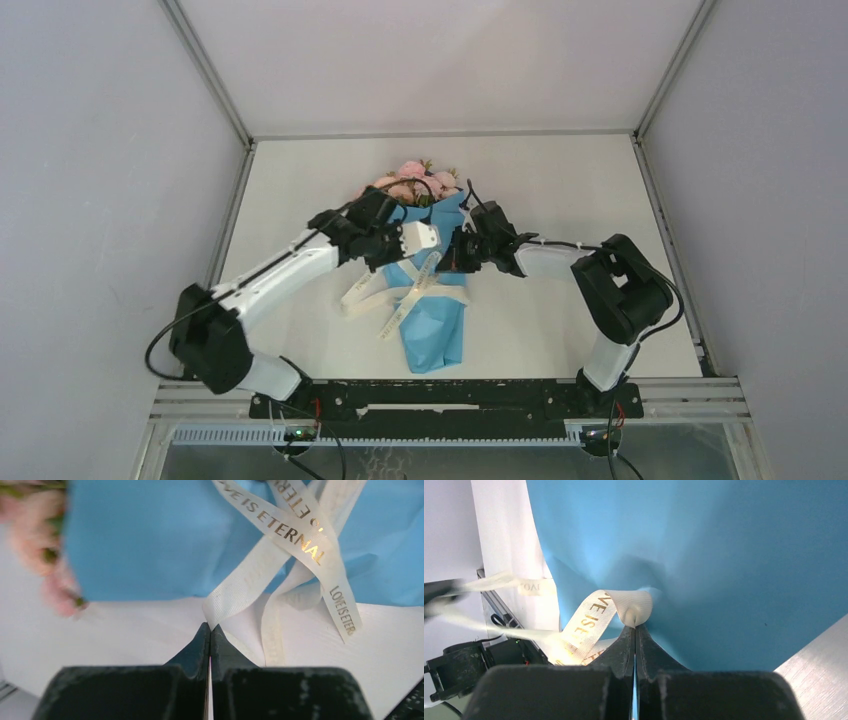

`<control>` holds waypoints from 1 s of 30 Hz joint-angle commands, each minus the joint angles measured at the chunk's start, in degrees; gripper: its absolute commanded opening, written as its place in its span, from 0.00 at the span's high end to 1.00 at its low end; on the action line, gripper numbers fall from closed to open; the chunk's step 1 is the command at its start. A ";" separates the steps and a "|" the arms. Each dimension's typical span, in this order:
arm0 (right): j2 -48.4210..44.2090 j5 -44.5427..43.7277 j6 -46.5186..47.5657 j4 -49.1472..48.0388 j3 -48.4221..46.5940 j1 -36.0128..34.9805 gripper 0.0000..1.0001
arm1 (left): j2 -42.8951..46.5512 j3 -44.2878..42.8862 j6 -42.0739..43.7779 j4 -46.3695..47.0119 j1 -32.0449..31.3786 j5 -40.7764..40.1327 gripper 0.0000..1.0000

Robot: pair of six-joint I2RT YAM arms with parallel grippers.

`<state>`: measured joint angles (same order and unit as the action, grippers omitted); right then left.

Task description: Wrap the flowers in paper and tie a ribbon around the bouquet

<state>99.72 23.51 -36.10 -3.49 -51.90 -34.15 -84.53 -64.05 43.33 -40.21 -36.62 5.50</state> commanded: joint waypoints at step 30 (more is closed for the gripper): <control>2.50 1.43 -0.63 3.22 -2.33 1.01 1.00 | 10.91 -7.22 -7.91 -16.16 0.01 4.58 0.21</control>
<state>104.47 23.70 -36.07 -0.23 -52.36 -33.12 -69.87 -70.94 32.05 -57.67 -28.18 -1.06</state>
